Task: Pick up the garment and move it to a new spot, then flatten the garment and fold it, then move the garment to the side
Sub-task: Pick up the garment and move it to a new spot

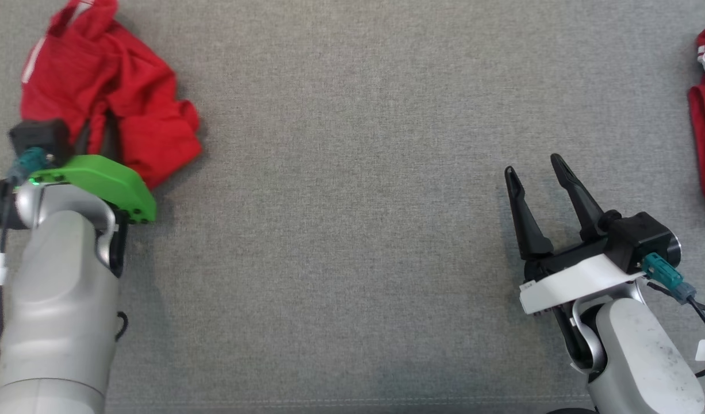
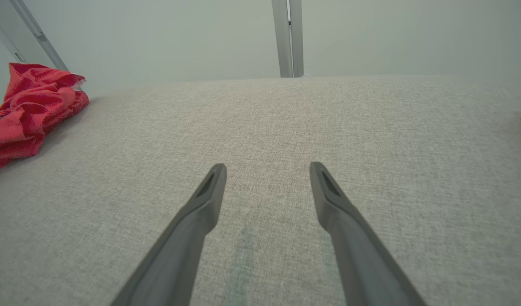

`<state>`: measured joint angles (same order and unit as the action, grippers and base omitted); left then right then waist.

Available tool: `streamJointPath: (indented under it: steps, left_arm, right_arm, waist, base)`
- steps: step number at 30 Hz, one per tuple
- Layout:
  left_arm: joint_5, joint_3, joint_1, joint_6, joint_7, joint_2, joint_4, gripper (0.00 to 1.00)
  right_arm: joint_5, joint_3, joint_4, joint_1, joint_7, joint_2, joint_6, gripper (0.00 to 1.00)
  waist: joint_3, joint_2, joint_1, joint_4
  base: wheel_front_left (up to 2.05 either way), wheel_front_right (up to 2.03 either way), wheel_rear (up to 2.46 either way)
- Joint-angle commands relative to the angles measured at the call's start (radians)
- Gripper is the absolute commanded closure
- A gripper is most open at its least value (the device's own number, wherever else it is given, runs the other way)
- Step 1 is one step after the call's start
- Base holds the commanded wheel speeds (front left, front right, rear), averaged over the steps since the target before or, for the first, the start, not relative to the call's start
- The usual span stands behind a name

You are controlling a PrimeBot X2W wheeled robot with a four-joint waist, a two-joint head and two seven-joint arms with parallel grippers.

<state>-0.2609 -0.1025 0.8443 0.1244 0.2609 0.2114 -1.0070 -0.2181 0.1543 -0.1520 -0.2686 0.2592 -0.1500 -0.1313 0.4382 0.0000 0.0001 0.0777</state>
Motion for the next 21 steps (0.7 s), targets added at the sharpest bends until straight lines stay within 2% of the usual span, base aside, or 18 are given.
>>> streamJointPath:
  steps: [1, 4, 6, 12, 18, 19, 20, 21]
  left_arm:
    - [0.009, -0.021, -0.021, 0.006, 0.004, -0.011, 0.012, 1.00]
    - [0.017, -0.124, -0.053, 0.007, 0.003, -0.079, 0.045, 1.00]
    - [-0.001, -0.197, -0.070, 0.007, -0.006, -0.104, 0.059, 1.00]
    - [-0.066, -0.354, -0.059, 0.007, -0.026, -0.145, 0.095, 1.00]
    - [-0.116, -0.422, -0.047, 0.007, -0.017, -0.152, 0.090, 1.00]
    - [-0.122, -0.425, -0.048, 0.007, -0.012, -0.153, 0.088, 0.97]
    - [-0.126, -0.427, -0.051, 0.007, -0.009, -0.154, 0.085, 0.55]
    - [-0.126, -0.427, -0.051, 0.007, -0.009, -0.154, 0.085, 0.55]
  right_arm:
    - [-0.007, 0.003, -0.006, -0.001, 0.007, 0.006, 0.002, 0.00]
    - [-0.017, 0.001, -0.014, 0.012, 0.006, 0.026, 0.002, 0.00]
    - [-0.020, 0.001, -0.022, 0.024, 0.006, 0.038, 0.002, 0.00]
    - [-0.031, -0.003, -0.031, 0.034, 0.006, 0.059, 0.002, 0.00]
    - [-0.039, 0.000, -0.041, 0.041, 0.006, 0.074, 0.002, 0.00]
    - [-0.039, 0.001, -0.045, 0.044, 0.006, 0.076, 0.002, 0.00]
    - [-0.041, 0.000, -0.047, 0.046, 0.006, 0.078, 0.002, 0.00]
    - [-0.041, 0.000, -0.047, 0.046, 0.006, 0.078, 0.002, 0.00]
  waist:
    - [-0.054, 0.0000, -0.0001, -0.044]
    - [-0.078, 0.0000, -0.0001, -0.079]
    - [-0.094, 0.0000, -0.0001, -0.106]
    - [-0.115, 0.0000, -0.0001, -0.203]
    - [-0.133, 0.0000, -0.0001, -0.282]
    - [-0.138, 0.0000, -0.0001, -0.291]
    - [-0.144, 0.0000, -0.0001, -0.298]
    - [-0.144, 0.0000, -0.0001, -0.298]
  base:
    - [0.00, 0.00, 0.00]
    - [0.00, 0.00, 0.00]
    - [0.00, 0.00, 0.00]
    - [0.00, 0.00, 0.00]
    - [0.00, 0.00, 0.00]
    - [0.00, 0.00, 0.00]
    - [0.00, 0.00, 0.00]
    - [0.00, 0.00, 0.00]
